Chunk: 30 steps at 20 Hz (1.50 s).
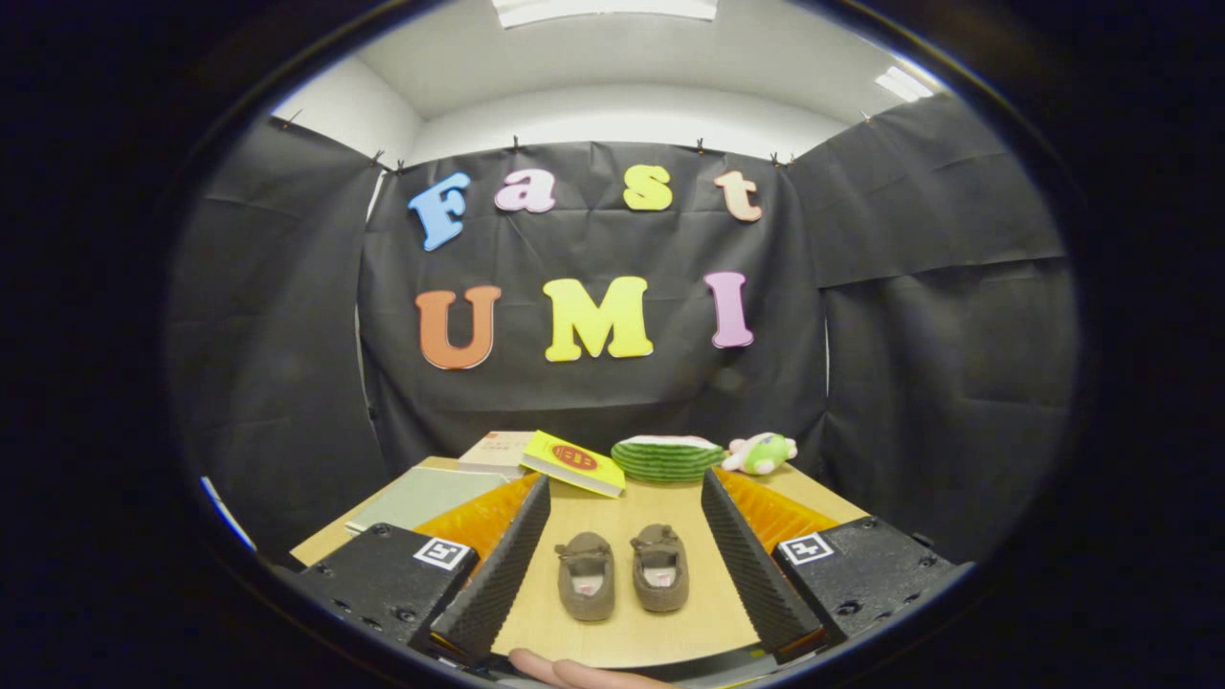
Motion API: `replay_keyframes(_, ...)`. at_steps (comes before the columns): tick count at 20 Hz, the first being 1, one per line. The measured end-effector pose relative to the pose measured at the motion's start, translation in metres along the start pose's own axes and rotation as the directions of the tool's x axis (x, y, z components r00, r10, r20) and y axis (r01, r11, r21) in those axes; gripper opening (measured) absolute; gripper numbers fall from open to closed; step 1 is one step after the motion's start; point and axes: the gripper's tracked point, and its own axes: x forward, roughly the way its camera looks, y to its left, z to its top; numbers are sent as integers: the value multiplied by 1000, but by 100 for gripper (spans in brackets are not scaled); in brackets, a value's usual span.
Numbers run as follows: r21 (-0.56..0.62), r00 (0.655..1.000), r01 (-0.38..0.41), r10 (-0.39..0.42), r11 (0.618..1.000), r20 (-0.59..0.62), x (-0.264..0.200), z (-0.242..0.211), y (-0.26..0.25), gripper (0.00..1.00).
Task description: Open the storage box then place both shoes into the box .Put the left shoe in first, then the right shoe, with the right side of both shoes facing outward in a uniform manner.
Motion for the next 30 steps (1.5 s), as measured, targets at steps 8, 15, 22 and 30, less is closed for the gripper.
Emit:
replay_keyframes(8,95,954,-230,243,969,-177,83,-64,41,100)
replay_keyframes(15,378,769,-416,542,827,-339,187,-122,119,99)
replay_keyframes(22,774,436,-357,826,523,-357,242,-176,175,98)
replay_keyframes(30,906,170,-287,947,311,-271,242,-191,204,91)
